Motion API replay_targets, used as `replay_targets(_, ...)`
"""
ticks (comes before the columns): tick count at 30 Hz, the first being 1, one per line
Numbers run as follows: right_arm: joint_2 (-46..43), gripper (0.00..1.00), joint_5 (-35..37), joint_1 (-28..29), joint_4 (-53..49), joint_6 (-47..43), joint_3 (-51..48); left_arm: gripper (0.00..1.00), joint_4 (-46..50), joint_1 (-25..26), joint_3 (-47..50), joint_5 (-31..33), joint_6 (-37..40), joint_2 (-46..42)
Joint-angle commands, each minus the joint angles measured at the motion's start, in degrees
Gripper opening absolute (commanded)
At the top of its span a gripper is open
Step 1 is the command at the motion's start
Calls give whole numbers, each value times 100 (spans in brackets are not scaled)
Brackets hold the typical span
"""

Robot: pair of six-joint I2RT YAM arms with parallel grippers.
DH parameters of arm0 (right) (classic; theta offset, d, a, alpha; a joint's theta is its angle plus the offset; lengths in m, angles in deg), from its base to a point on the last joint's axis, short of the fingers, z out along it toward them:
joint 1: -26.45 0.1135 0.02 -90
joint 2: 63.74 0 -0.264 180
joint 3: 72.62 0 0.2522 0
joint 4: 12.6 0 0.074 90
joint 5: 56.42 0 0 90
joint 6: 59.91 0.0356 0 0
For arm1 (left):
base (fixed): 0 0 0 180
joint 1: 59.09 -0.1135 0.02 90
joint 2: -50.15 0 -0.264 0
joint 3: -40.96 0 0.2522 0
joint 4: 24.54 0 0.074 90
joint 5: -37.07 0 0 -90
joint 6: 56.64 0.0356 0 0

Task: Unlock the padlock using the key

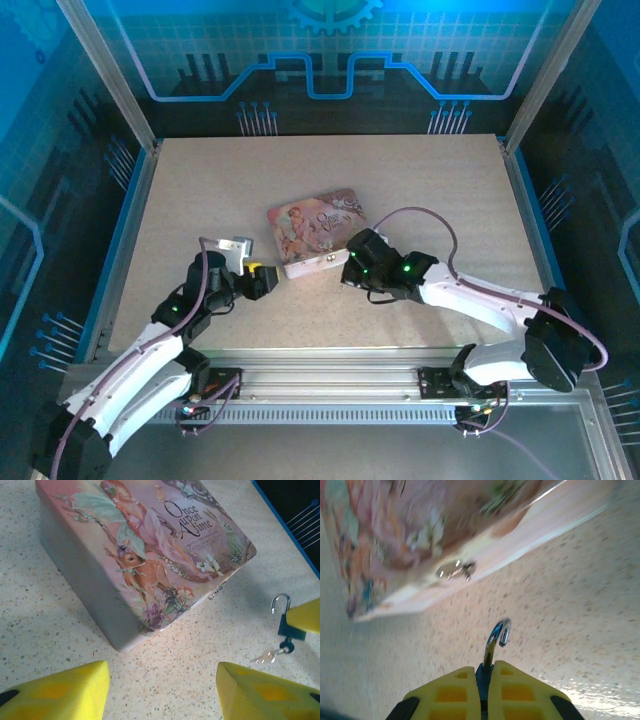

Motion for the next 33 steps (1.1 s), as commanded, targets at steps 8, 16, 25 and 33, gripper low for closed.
replay_targets(8,765,0,-2342,-170,407,-1918,246,60,848,-52,-533,147,-172,325)
replay_targets(16,1054,2,-2919,-773,1009,-1856,-426,60,1027,-51,-652,192,-311,381)
replay_targets(25,1631,5,-3201,-1248,758,-2370,-359,60,1104,-51,-779,238,-402,569)
replay_targets(33,1931,26,-2660,-1537,-90,-3068,-100,60,1198,-50,-840,266,-378,679)
